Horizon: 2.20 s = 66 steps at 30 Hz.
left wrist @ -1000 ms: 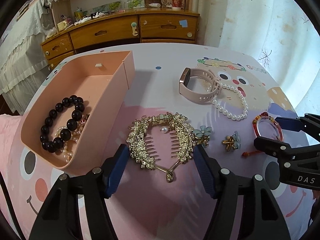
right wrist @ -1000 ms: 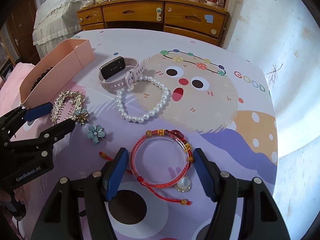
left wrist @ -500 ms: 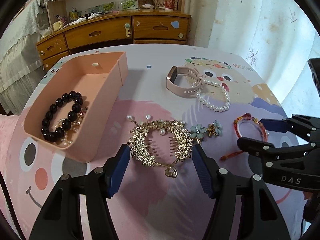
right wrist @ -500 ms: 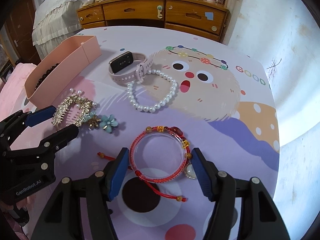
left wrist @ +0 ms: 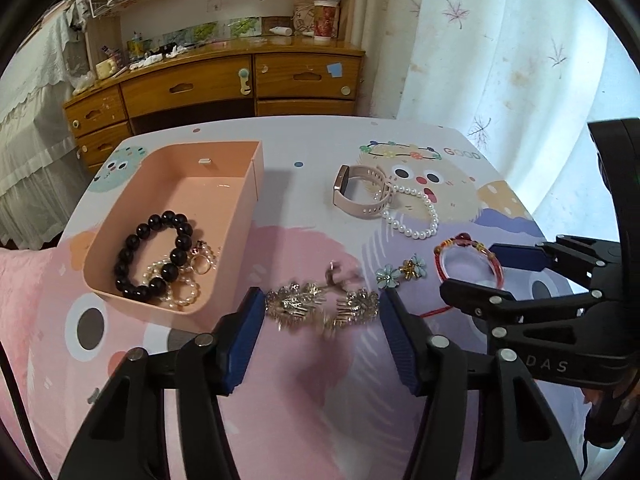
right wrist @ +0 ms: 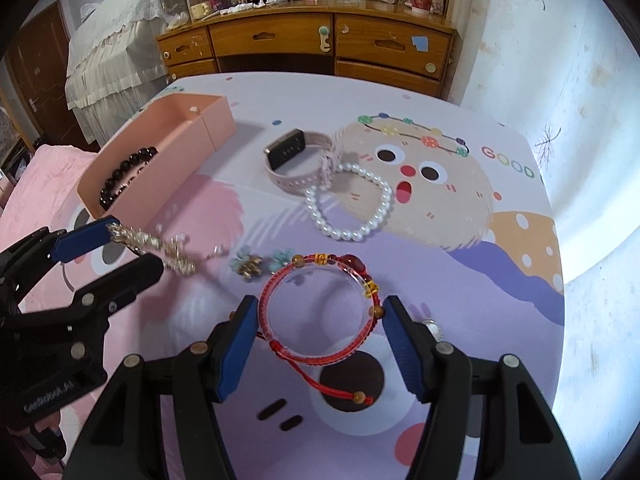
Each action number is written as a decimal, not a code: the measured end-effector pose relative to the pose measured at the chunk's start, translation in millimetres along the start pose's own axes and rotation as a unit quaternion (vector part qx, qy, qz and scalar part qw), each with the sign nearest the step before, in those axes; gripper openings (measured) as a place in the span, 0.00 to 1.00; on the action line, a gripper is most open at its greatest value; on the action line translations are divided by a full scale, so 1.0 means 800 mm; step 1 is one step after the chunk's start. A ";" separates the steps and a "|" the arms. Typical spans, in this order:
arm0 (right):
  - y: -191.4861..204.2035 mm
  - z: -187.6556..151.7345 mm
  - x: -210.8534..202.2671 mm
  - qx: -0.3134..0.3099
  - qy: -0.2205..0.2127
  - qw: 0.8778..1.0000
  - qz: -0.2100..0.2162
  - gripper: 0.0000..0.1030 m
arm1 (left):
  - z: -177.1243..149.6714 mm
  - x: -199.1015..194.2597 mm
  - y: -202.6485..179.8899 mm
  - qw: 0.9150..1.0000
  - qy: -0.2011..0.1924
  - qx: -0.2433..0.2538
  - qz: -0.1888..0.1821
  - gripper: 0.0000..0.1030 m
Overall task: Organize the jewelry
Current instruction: 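Grasp the gold hair clip with the left gripper while the right gripper grasps the red string bracelet, then carry the hair clip and red bracelet into the pink box and open both grippers, then withdraw both grippers from the pink box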
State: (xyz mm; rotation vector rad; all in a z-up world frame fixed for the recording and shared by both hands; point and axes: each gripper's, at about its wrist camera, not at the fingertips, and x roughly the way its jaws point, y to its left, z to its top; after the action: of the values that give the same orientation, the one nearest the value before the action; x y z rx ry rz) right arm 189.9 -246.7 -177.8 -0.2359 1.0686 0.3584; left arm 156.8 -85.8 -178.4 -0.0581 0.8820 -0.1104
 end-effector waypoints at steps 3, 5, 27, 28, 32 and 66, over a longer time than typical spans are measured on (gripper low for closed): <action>0.007 0.004 -0.006 0.003 -0.006 1.000 0.000 0.62 | 0.001 -0.007 0.008 1.000 0.003 -0.002 -0.011 0.49; 0.014 0.006 -0.011 0.006 -0.011 1.000 0.001 0.62 | 0.003 -0.011 0.014 1.000 0.004 0.000 -0.018 0.49; 0.096 0.076 -0.057 -0.004 -0.100 0.995 0.016 0.62 | 0.091 -0.128 0.073 0.995 -0.028 0.071 -0.067 0.49; 0.102 0.082 -0.059 -0.005 -0.107 0.994 0.019 0.62 | 0.097 -0.128 0.077 0.995 -0.027 0.071 -0.068 0.49; 0.116 0.102 -0.064 -0.001 -0.131 0.991 0.034 0.62 | 0.117 -0.132 0.099 0.994 -0.036 0.084 -0.060 0.49; 0.169 0.124 -0.004 -0.012 -0.090 0.995 0.038 0.74 | 0.125 -0.055 0.177 0.997 0.015 0.060 -0.041 0.77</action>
State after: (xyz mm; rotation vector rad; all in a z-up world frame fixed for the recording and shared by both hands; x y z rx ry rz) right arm 215.4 -87.8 -131.2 -0.1805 0.8969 0.4529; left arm 216.2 60.7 -94.8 0.0190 0.9023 -0.2409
